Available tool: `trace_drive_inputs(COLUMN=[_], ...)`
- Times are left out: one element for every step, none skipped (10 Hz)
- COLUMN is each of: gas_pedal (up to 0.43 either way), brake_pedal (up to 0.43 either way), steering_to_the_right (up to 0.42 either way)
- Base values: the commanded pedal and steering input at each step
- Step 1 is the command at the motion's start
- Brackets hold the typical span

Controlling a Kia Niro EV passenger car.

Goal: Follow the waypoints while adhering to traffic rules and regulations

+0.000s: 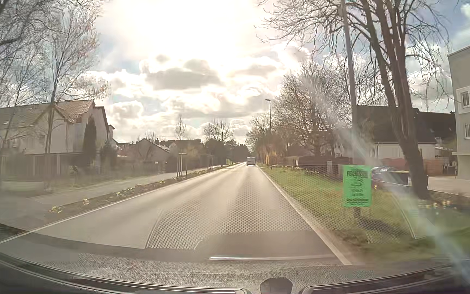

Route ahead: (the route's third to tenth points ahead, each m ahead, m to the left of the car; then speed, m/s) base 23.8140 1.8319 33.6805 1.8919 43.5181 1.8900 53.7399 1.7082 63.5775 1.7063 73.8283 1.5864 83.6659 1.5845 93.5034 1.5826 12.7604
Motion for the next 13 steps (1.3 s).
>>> trace_drive_inputs(gas_pedal=[0.028, 0.028, 0.028, 0.028, 0.028, 0.028, 0.028, 0.028, 0.028, 0.028, 0.028, 0.028, 0.028], brake_pedal=[0.0, 0.0, 0.0, 0.0, 0.0, 0.0, 0.0, 0.0, 0.0, 0.0, 0.0, 0.0, 0.0], steering_to_the_right=[-0.002, -0.002, -0.002, -0.002, -0.002, -0.001, 0.0, 0.0, 0.0, 0.0, 0.0, 0.0, 0.0])
